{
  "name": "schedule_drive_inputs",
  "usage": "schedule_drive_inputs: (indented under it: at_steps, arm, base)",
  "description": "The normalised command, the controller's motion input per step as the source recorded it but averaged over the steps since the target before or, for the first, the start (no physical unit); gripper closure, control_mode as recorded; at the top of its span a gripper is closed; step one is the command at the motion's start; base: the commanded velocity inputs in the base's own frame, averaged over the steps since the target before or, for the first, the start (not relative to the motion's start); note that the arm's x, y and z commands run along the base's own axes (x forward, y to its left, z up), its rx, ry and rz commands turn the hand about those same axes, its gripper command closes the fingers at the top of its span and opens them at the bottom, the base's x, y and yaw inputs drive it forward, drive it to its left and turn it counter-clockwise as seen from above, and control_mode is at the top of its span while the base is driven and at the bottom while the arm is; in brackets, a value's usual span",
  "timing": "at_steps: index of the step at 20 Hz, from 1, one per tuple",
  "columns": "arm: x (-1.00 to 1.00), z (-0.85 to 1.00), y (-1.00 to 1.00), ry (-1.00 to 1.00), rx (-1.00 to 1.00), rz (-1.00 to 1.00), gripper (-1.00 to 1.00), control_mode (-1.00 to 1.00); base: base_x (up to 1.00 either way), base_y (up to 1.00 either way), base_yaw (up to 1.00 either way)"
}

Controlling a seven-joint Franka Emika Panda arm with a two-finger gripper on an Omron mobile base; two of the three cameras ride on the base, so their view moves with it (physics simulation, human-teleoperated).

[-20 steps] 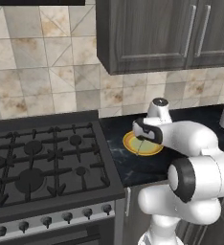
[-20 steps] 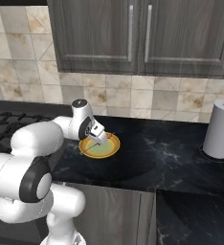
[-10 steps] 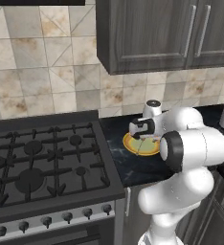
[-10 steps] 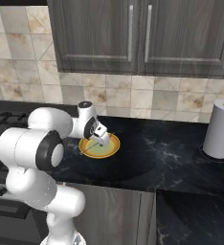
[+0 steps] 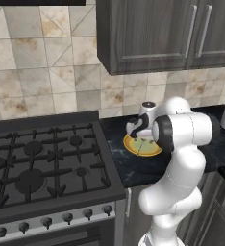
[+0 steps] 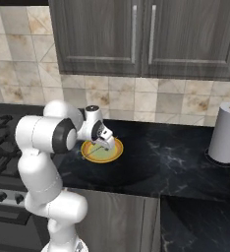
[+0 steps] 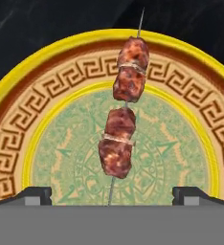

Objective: Place the cold items (banana and garlic) from the fridge in one tupperware on the dining counter. Place the warm items (hot dog and kebab skewer) in the stove area in another tupperware.

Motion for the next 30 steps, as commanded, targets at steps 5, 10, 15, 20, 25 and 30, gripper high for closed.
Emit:
schedule_drive_inputs:
  at_steps: [5, 10, 15, 20, 25, 30]
  arm:
    - [0.23, -0.31, 0.00, 0.00, 0.00, 0.00, -1.00, -1.00]
    - [0.16, -0.33, 0.00, 0.00, 0.00, 0.00, -1.00, -1.00]
    - [0.02, -0.23, -0.03, 0.00, 0.00, 0.00, 1.00, -1.00]
    - [0.00, -0.13, -0.04, 0.00, 0.00, 0.00, 1.00, -1.00]
    - [-0.02, -0.14, -0.05, -0.01, 0.00, 0.00, 1.00, -1.00]
    - [-0.48, 0.16, -0.06, -0.12, 0.01, -0.02, 1.00, -1.00]
  base:
    - [0.00, 0.00, 0.00]
    - [0.00, 0.00, 0.00]
    - [0.00, 0.00, 0.00]
    - [0.00, 0.00, 0.00]
    - [0.00, 0.00, 0.00]
    - [0.00, 0.00, 0.00]
